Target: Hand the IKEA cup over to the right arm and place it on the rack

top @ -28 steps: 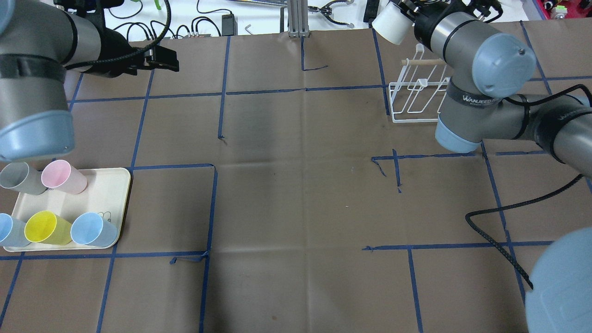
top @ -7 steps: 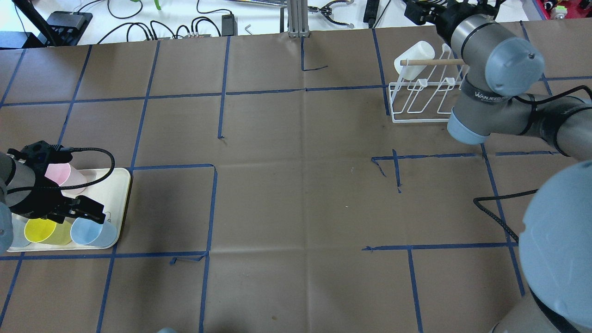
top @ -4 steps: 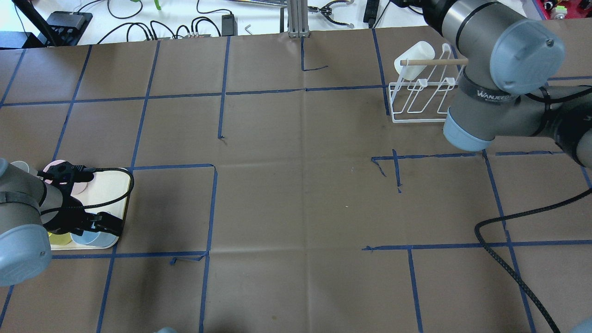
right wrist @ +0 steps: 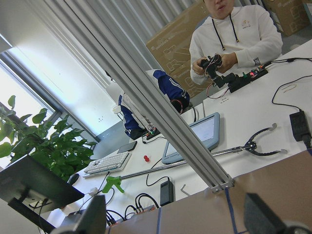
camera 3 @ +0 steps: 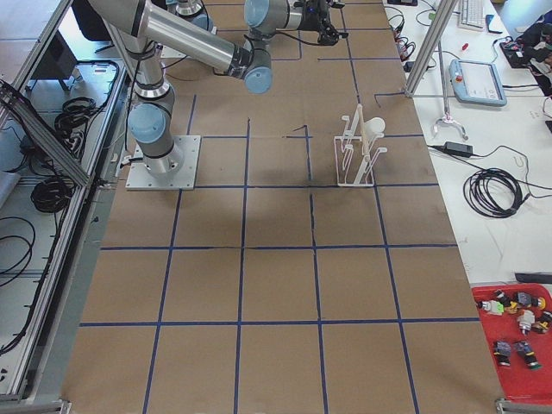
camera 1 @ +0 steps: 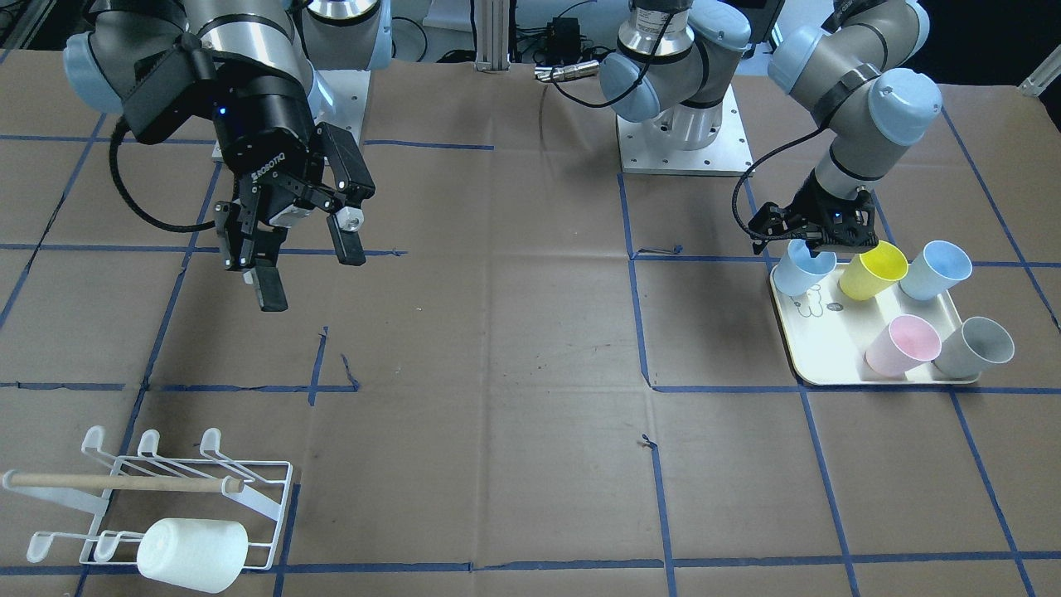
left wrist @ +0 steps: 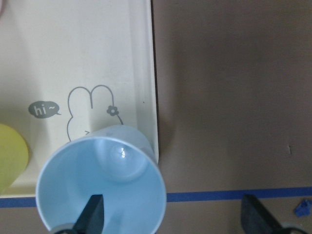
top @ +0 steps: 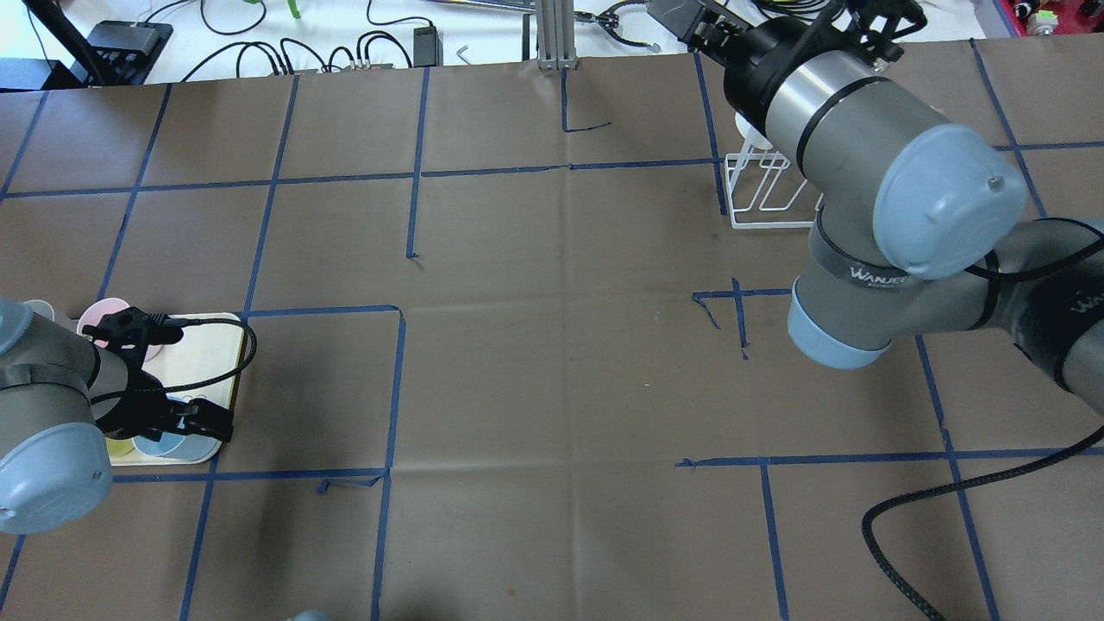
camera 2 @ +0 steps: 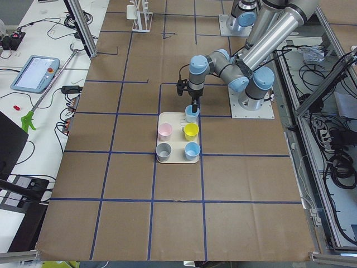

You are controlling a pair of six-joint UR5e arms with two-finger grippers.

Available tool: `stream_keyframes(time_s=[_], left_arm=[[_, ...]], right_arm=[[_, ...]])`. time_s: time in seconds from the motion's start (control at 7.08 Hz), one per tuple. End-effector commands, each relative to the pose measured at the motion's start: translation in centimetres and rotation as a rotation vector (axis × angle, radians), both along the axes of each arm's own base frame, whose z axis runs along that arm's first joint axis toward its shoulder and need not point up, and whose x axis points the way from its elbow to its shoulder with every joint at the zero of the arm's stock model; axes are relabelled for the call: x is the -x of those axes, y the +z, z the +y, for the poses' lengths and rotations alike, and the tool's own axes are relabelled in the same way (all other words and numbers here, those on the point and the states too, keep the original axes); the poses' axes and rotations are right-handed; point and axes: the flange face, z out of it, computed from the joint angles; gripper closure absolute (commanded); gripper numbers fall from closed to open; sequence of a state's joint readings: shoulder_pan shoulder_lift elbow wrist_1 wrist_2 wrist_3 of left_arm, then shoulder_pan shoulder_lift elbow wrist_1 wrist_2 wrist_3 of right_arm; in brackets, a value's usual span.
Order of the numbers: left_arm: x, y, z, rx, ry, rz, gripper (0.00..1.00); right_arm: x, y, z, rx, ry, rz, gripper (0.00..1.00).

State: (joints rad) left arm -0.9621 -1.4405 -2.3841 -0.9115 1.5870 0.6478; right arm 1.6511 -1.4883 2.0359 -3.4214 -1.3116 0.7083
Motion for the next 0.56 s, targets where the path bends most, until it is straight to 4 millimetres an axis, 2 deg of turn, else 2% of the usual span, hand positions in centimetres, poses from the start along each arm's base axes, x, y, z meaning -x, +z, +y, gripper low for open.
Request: stream_keyframes(time_s=[0.0, 0.14, 0.28, 0.42], left_arm=[[-0.2, 0.0, -0.2, -0.003, 0.001, -0.003, 0.4], [-0.4, 0.0, -0.2, -0.012, 0.0, -0.015, 0.7], [-0.5, 0.0, -0.1, -0.019, 0.0, -0.026, 0.88], [-0.6, 0.0, -0.2, -0.02, 0.002, -0.027, 0.98]], right_arm=[[-1.9, -1.1, 2.2, -0.079, -0.109, -0.344, 0.0], [-2.1, -2.1, 3.1, -0.125, -0.155, -0.502, 0.0], [-2.1, -3.1, 3.8, -0.157, -0.179, -0.634, 0.0], [-2.0, -4.2, 4.1, -0.19, -0.205, -0.773, 0.0]])
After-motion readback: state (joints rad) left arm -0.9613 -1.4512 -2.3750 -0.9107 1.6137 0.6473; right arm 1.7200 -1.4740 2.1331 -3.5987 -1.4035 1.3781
